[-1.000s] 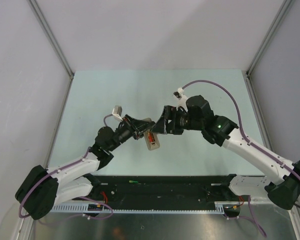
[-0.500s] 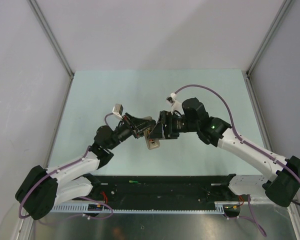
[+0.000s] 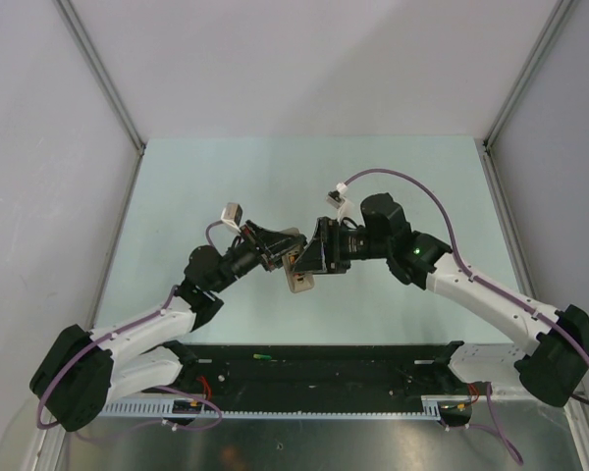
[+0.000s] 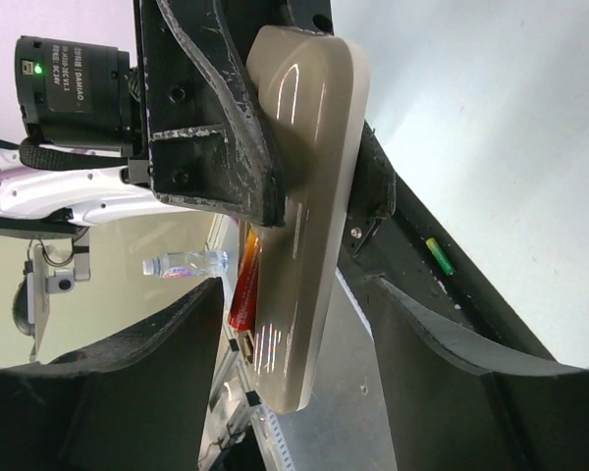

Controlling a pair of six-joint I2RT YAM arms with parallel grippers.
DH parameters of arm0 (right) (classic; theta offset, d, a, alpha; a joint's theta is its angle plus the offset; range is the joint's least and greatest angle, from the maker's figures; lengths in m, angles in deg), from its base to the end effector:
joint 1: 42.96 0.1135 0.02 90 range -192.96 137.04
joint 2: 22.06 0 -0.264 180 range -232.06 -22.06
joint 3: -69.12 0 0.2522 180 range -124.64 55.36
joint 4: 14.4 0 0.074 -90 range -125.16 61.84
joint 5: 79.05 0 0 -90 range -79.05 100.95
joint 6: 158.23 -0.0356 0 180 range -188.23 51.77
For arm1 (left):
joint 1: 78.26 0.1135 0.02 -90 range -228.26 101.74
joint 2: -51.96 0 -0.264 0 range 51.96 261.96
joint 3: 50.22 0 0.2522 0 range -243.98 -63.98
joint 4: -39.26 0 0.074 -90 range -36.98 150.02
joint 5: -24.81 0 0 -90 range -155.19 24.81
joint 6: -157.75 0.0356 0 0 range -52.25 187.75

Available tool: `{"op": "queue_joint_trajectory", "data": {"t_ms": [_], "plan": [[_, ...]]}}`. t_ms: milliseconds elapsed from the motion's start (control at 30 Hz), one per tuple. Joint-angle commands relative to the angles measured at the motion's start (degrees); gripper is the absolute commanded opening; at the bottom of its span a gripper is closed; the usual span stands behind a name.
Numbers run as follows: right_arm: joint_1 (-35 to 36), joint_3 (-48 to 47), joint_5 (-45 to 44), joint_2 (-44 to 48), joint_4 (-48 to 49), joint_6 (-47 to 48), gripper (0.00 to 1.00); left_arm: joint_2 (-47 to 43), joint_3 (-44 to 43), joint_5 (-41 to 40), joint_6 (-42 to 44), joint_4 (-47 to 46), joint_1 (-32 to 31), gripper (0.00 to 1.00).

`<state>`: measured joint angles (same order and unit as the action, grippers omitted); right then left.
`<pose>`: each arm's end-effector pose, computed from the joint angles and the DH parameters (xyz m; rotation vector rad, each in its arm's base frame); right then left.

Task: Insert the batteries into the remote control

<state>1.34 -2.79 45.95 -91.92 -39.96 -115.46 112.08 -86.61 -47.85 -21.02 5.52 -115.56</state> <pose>0.1831 0.2072 0.3292 -0.4071 2.2595 1.5505 0.1731 -0.1452 0.2597 -0.4662 1.6887 -1.9503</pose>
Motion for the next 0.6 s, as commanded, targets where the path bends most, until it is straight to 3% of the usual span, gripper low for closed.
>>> {"op": "queue_joint_trajectory", "data": {"t_ms": [0,333,567], "plan": [[-0.3,0.3,2.3,-0.2,3.8,-1.3,0.64,-0.2,-2.5,1.5,-1.2,-3.4,0.4,0.0],[1.3,0.3,3.5,-2.0,5.4,-2.1,0.56,-0.2,-3.1,0.8,-1.1,-3.6,0.4,0.0],[1.8,0.3,3.8,-2.6,5.6,-2.3,0.4,-0.4,-3.3,0.6,-1.1,-3.7,0.4,0.0]]}}
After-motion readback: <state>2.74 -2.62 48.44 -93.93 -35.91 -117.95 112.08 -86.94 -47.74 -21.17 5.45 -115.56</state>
